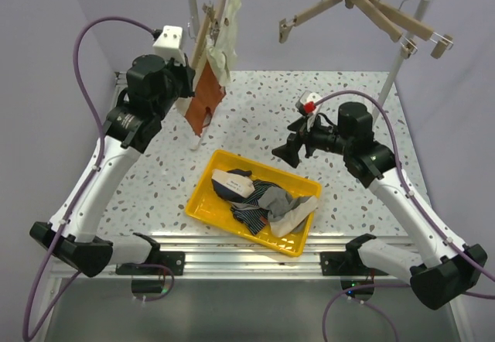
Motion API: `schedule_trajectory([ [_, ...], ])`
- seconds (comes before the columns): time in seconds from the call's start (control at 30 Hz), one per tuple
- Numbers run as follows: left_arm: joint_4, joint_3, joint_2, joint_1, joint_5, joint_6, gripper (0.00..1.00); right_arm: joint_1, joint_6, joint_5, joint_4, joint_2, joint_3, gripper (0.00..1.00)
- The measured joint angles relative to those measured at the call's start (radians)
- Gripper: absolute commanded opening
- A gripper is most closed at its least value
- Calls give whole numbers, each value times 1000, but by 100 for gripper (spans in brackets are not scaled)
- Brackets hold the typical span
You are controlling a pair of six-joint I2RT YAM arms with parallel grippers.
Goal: Remove the underwear clipped to the hanger
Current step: Remove the underwear from the hanger.
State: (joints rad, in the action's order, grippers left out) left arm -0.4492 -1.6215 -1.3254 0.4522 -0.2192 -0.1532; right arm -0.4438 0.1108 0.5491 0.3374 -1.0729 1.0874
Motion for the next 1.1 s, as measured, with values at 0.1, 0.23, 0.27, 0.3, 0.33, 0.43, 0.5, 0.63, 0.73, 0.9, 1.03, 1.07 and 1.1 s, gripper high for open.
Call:
schedule_trajectory([
  [0.1,-13,103,69,-12,26,8,0,1,71,77,-14,-8,-28,99],
  [0.23,-56,234,171,-19,36,22,0,1,221,216,-13,-43,-58,99],
  [0.27,-71,259,193,-21,35,29,0,1,270,248,-8,-57,-58,98],
  [0.3,-84,278,210,-22,33,38,0,1,310,272,-5,-70,-58,99],
  [0.33,-97,301,233,-25,34,50,0,1,356,301,3,-88,-56,99],
  [0.43,-123,370,301,-27,58,122,0,1,521,364,58,-148,-27,99],
  [0.5,-142,417,352,-27,91,182,0,1,649,395,100,-196,16,98],
  [0.63,-185,471,426,-27,156,328,0,1,862,446,158,-293,134,98],
  [0.73,-211,487,438,-27,202,432,0,-3,951,469,172,-367,232,96],
  [0.9,-249,562,439,-27,272,591,0,-51,1040,444,166,-457,332,94],
  [1.03,-286,614,454,-27,304,712,0,-110,1070,397,158,-512,373,93],
  [1.07,-291,619,460,-27,309,737,0,-122,1077,384,158,-529,388,91],
  [1.1,-294,621,466,-27,314,758,0,-129,1082,375,157,-545,404,91],
])
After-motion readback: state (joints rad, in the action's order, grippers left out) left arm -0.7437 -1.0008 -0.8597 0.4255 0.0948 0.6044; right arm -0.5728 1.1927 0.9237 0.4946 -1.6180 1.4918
